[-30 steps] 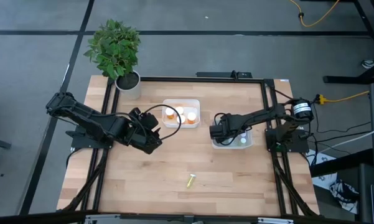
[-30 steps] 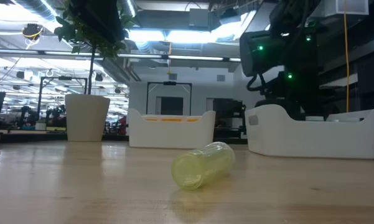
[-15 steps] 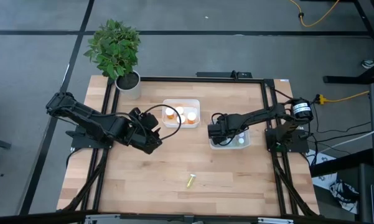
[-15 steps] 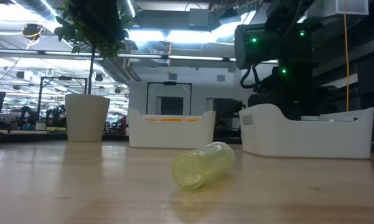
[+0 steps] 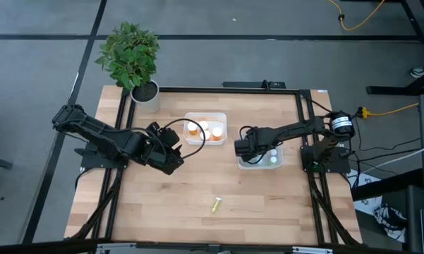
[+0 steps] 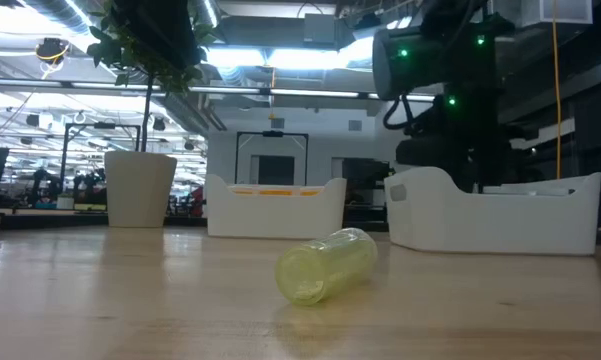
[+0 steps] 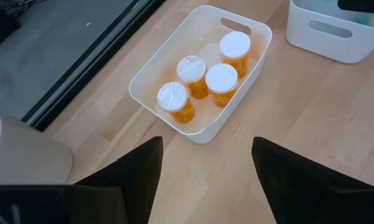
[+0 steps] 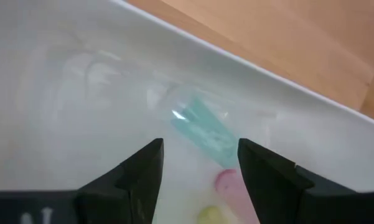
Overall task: Pick and place medicine bottles into bin by pill shape (circle, oval)
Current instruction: Put the small blue pill bottle into the bottom white bin
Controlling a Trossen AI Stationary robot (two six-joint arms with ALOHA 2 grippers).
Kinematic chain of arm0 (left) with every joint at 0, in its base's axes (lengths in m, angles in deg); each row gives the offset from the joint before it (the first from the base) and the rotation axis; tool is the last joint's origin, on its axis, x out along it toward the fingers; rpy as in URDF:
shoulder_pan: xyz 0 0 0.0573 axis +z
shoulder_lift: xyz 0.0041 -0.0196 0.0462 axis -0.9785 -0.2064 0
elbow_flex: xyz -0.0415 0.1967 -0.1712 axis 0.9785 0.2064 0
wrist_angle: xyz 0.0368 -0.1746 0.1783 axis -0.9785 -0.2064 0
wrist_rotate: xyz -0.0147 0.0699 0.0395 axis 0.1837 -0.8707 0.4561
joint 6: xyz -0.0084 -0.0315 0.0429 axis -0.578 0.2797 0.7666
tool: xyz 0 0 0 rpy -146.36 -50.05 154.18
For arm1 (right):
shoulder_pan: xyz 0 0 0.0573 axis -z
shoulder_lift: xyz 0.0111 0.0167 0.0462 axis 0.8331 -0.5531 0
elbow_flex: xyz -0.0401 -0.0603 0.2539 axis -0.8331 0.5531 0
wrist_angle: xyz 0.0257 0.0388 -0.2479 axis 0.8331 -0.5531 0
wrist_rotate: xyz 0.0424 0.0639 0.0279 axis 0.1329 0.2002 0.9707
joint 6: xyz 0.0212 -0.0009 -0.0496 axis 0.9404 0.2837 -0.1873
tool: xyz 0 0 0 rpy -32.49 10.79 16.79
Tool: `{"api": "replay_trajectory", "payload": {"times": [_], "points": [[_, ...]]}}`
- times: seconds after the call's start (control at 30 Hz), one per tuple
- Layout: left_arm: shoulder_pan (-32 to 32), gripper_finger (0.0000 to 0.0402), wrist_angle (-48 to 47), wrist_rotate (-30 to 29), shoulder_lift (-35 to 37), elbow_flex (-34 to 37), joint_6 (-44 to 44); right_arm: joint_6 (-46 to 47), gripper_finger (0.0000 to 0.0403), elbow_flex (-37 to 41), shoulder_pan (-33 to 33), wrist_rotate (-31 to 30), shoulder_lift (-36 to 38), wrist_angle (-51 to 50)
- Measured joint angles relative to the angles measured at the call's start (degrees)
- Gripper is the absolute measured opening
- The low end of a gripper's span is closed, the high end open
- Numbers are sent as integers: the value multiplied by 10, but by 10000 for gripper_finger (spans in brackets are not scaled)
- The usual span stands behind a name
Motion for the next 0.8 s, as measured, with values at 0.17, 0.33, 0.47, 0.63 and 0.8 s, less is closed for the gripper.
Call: {"api": "replay_trajectory", "payload": {"times": [0.17,0.33,0.47,0.63,0.8], "points": [[0,243,0,0,0,0,0,0,209,19,0,-3,0,0],[0,243,0,0,0,0,0,-14,209,41,1,-2,0,27],[0,243,0,0,0,0,-3,-37,209,59,2,-4,0,74],[0,243,1,0,0,0,-5,-60,209,66,6,5,0,90],[0,243,10,0,0,0,-4,-69,209,66,7,9,0,102]]}}
